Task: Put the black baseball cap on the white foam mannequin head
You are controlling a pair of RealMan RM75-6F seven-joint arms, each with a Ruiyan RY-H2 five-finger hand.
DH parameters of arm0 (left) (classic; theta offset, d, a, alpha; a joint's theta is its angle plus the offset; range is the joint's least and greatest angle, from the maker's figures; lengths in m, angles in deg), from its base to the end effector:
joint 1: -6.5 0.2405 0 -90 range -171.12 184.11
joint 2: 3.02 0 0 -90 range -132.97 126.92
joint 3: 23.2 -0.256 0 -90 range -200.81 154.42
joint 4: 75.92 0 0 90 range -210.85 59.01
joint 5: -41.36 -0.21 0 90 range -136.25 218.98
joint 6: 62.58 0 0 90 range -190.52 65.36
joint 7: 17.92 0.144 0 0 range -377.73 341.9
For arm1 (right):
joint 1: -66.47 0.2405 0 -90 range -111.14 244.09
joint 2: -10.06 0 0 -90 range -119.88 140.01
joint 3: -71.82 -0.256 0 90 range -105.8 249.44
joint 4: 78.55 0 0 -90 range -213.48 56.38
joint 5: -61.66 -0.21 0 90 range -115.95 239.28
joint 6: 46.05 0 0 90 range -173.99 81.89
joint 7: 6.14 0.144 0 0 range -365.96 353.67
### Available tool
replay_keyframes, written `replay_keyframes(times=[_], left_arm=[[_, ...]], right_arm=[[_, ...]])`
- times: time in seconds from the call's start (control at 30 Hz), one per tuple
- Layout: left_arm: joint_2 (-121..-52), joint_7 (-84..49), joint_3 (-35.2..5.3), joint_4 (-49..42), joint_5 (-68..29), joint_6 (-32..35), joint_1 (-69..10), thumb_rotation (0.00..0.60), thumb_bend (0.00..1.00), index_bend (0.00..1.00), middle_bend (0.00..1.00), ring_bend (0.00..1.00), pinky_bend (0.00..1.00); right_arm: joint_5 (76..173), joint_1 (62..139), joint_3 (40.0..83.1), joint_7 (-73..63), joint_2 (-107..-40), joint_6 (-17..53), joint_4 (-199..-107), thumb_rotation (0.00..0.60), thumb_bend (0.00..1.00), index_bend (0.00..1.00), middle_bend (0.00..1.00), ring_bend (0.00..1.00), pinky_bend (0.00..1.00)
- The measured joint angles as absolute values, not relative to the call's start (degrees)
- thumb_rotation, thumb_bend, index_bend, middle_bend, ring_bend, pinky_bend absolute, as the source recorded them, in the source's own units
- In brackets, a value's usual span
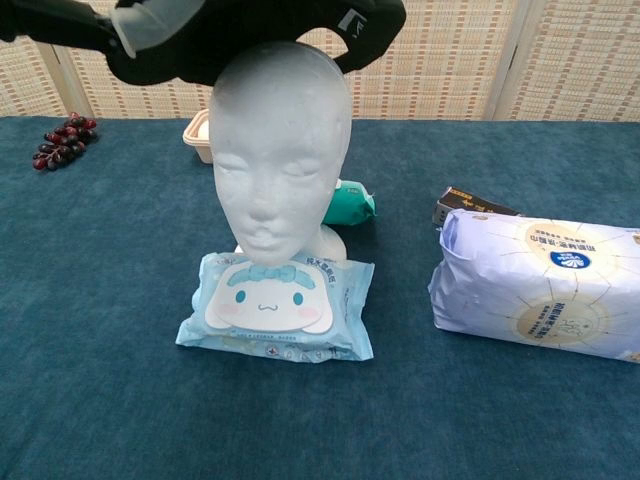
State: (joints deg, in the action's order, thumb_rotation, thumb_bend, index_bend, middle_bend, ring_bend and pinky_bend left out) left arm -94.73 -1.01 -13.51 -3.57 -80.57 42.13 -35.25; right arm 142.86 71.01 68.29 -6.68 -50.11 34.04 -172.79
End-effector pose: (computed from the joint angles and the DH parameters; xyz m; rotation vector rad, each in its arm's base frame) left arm -0.0755 0.2659 0.0684 -1.5812 0.3198 -1.8742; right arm -0.3253 -0.1807 0.1733 1.3611 -0.9626 0.7884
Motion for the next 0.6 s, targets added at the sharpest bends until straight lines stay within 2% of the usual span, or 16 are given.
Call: replay_keyframes(times=[0.6], left_arm=[[-97.8,-1.4,-15.6,-6.4,-81.1,39.7,-36.3,0.600,0.38,0.77,0.55,0.46,0.70]], right_arm=[[142.3,70.9,68.1,-6.0,-49.7,33.8,-172.8,0.600,0.00,0.36,0.40,0.30,0.33]])
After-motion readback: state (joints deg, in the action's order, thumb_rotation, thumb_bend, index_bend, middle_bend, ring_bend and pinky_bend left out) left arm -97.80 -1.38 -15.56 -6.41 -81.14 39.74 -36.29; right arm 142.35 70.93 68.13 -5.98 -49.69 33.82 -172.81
